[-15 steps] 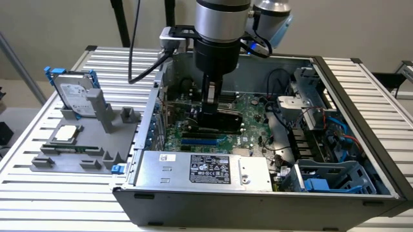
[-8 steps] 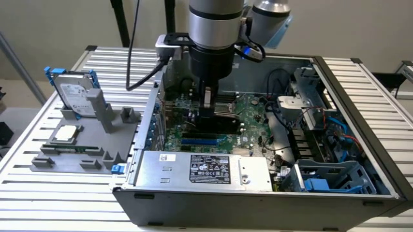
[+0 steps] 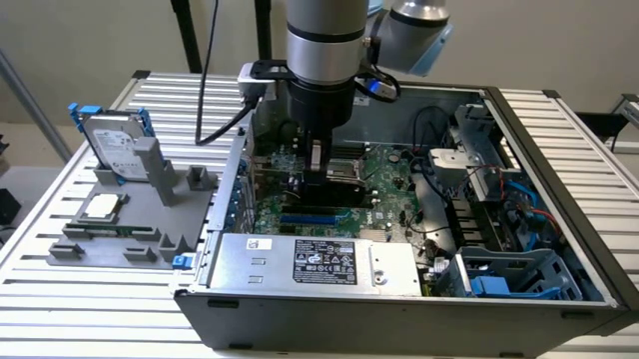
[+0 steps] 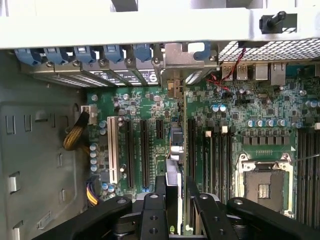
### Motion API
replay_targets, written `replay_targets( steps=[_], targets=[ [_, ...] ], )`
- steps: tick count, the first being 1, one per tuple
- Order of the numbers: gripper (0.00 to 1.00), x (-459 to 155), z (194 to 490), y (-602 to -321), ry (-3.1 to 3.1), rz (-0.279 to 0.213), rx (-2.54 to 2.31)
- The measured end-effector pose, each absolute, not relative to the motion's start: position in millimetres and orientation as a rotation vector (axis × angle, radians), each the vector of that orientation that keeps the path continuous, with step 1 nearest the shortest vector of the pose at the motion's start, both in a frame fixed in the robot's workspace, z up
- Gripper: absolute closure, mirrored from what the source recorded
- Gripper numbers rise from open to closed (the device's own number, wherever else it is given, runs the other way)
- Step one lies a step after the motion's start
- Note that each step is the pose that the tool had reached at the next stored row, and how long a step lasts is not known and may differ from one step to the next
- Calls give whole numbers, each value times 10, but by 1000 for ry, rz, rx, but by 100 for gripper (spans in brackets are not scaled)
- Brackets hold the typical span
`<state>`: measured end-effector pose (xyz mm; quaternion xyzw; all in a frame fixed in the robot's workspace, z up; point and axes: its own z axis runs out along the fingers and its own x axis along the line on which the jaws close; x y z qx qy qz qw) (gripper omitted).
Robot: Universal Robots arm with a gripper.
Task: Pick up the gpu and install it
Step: 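Insert the gpu into the slot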
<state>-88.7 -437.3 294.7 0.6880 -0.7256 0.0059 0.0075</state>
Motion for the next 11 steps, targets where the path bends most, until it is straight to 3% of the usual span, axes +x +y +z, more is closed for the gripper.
replay_targets(
  steps=[11],
  targets=[
    [73,-938,2839,-4367,-2262,19,2158]
  ],
)
